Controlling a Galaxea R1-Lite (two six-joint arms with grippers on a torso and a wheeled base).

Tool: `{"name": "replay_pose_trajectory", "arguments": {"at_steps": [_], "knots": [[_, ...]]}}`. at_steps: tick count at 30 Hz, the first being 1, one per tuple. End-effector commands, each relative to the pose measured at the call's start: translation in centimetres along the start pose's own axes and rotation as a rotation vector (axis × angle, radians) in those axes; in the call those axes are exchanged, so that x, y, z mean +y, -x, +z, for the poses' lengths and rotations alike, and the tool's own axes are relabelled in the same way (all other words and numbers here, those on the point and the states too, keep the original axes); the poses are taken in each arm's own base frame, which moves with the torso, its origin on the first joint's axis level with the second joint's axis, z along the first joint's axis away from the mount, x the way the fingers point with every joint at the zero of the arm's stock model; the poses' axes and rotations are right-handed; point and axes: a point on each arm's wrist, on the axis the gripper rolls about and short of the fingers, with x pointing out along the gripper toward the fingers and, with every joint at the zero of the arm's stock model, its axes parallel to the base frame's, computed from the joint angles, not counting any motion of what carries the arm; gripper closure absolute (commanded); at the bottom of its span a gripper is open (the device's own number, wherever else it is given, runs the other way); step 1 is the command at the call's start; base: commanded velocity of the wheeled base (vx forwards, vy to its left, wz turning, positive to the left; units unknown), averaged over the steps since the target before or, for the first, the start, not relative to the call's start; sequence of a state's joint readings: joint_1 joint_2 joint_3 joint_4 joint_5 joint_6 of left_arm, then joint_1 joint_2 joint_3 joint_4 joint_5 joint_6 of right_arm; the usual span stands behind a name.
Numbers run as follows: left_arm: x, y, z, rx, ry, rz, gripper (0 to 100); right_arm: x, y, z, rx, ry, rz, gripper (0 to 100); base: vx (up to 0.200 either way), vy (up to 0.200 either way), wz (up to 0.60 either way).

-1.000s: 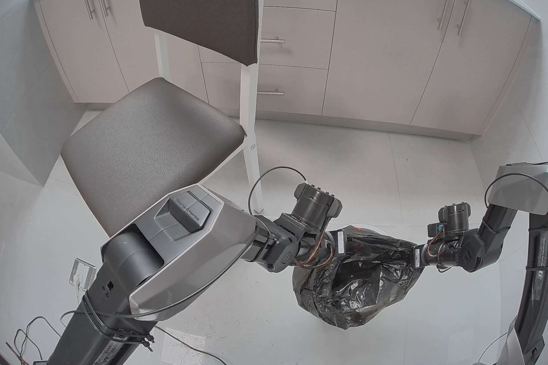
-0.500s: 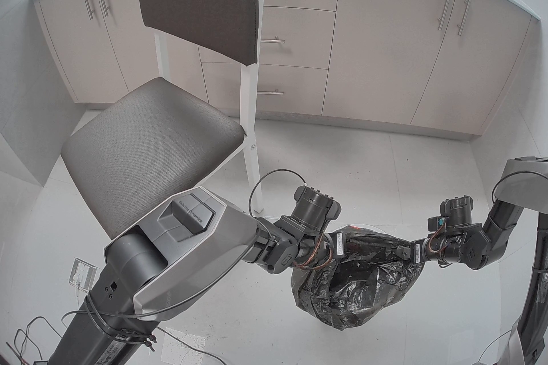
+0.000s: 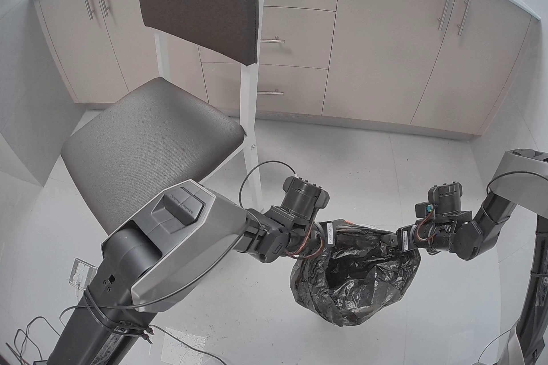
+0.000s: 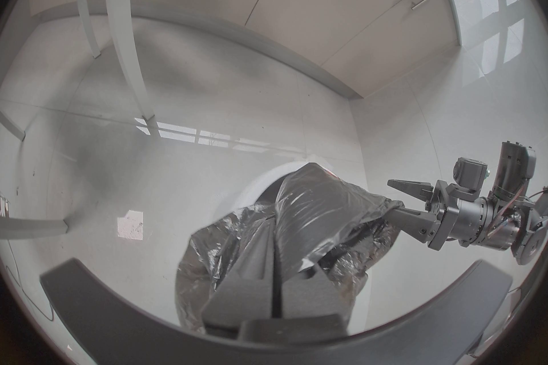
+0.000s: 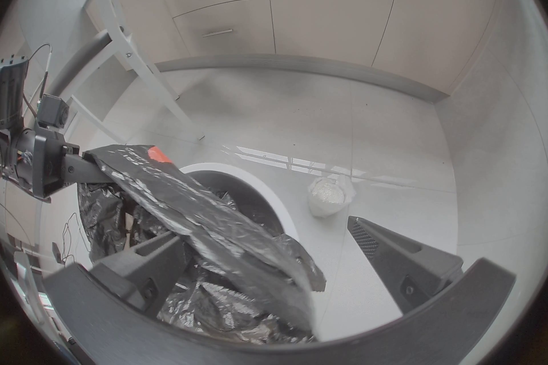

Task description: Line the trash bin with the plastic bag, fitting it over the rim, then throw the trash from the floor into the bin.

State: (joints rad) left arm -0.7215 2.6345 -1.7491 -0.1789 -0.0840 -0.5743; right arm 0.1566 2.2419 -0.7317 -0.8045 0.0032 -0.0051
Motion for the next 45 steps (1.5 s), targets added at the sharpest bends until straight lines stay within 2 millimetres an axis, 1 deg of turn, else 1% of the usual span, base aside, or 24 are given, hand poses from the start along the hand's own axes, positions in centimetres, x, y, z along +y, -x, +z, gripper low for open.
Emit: {"name": "replay_pose_trajectory", "arguments": {"at_steps": [1, 6, 7, 9, 15, 19, 23, 44, 45], "knots": [[1.3, -0.6, 0.5, -0.011, -0.001, 0.015, 100, 0.2, -1.7, -0.4, 0.023, 0.002, 0.002, 0, 0.0, 0.0, 0.0], [1.3, -0.8, 0.4, -0.012, -0.005, 0.013, 100, 0.3, -2.5, 0.0, 0.011, 0.005, -0.004, 0, 0.0, 0.0, 0.0], [1.6, -1.1, 0.4, -0.015, -0.032, 0.017, 100, 0.2, -3.2, 0.2, 0.011, 0.003, -0.015, 0, 0.0, 0.0, 0.0], [2.1, -1.3, 0.5, -0.017, -0.064, 0.024, 100, 0.0, -3.6, 0.5, 0.012, 0.002, -0.024, 0, 0.0, 0.0, 0.0], [2.2, -1.5, 0.5, -0.019, -0.073, 0.027, 100, -0.2, -4.8, 1.1, -0.003, -0.003, -0.055, 0, 0.0, 0.0, 0.0], [2.3, -1.7, 0.4, -0.053, -0.08, 0.084, 100, -0.2, -5.5, 1.4, -0.014, -0.004, -0.067, 0, 0.0, 0.0, 0.0], [2.1, -1.8, 0.2, -0.07, -0.081, 0.099, 100, -0.2, -5.8, 1.5, 0.005, -0.005, -0.067, 0, 0.0, 0.0, 0.0], [2.0, -1.9, 0.1, -0.063, -0.086, 0.1, 100, -0.2, -5.8, 1.8, -0.005, -0.008, -0.067, 0, 0.0, 0.0, 0.0], [2.0, -1.9, 0.1, -0.063, -0.086, 0.1, 0, -0.2, -5.8, 1.8, -0.005, -0.008, -0.067, 0, 0.0, 0.0, 0.0]]}}
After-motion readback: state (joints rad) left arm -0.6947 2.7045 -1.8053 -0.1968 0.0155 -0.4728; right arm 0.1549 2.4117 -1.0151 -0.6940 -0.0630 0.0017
